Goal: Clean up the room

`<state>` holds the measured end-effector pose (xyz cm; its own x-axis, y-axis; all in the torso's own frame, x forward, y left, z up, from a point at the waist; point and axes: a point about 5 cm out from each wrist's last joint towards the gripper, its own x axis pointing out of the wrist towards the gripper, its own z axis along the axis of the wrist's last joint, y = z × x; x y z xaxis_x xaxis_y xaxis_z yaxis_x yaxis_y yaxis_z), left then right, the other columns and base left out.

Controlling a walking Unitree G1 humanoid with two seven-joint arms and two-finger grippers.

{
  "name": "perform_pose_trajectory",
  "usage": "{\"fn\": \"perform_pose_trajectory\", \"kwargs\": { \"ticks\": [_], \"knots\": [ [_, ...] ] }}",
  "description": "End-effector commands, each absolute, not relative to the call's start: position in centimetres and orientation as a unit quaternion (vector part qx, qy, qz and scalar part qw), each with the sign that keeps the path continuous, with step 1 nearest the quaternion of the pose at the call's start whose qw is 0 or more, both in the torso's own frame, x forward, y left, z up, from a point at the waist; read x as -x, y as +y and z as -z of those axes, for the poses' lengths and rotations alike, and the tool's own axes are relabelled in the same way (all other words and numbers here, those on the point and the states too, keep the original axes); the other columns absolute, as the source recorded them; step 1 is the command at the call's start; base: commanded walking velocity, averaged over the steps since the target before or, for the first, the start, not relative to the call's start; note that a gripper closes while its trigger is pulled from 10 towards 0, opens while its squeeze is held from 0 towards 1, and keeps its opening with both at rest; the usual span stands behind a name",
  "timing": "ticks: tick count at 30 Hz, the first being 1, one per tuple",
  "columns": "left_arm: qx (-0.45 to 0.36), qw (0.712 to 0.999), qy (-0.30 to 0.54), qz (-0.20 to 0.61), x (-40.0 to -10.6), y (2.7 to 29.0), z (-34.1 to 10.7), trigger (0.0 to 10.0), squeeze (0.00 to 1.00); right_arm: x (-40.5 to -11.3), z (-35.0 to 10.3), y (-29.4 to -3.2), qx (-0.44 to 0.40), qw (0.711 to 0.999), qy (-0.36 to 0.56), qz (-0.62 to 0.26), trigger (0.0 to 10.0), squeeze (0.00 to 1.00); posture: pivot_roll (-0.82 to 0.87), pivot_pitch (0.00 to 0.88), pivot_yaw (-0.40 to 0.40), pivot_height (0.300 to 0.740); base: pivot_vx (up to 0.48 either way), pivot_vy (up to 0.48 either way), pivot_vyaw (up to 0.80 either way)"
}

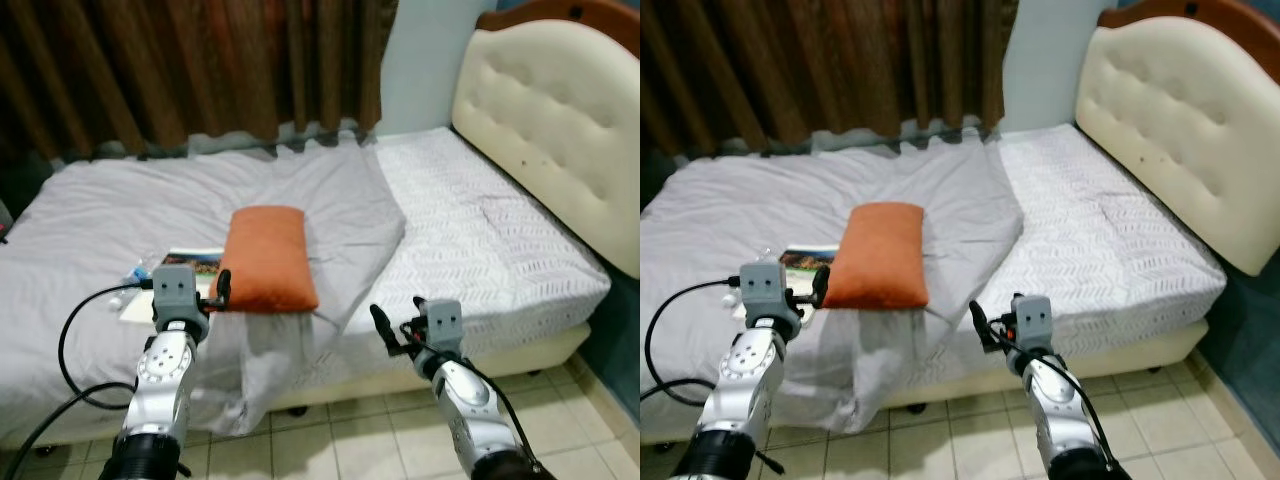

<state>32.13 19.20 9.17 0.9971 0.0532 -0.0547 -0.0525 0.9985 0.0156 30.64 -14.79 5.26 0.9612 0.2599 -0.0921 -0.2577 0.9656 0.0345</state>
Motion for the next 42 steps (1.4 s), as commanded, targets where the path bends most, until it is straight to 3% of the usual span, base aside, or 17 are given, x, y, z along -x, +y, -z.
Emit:
{"fn": "perform_pose_trajectory", "kwargs": {
  "ticks": [1, 32, 42],
  "knots": [
    [-0.011, 0.999, 0.031, -0.026, -32.0, 19.0, -9.1, 10.0, 0.0, -30.9, -5.4, -15.1, -0.009, 0.991, 0.05, -0.127, 10.0, 0.0, 0.01, 0.0, 0.041, 0.74, 0.469, 0.0, 0.56],
    [-0.034, 0.999, 0.04, 0.008, -32.9, 19.2, -9.3, 10.0, 0.0, -31.2, -5.1, -14.9, -0.004, 0.99, 0.06, -0.131, 10.0, 0.0, 0.02, 0.0, 0.038, 0.74, 0.469, 0.0, 0.03],
    [-0.026, 0.999, 0.041, -0.025, -33.0, 20.5, -9.6, 10.0, 0.0, -32.4, -6.2, -15.1, 0.005, 0.989, 0.056, -0.136, 10.0, 0.0, 0.03, 0.0, 0.032, 0.74, 0.469, 0.0, 0.0]
  ]
}}
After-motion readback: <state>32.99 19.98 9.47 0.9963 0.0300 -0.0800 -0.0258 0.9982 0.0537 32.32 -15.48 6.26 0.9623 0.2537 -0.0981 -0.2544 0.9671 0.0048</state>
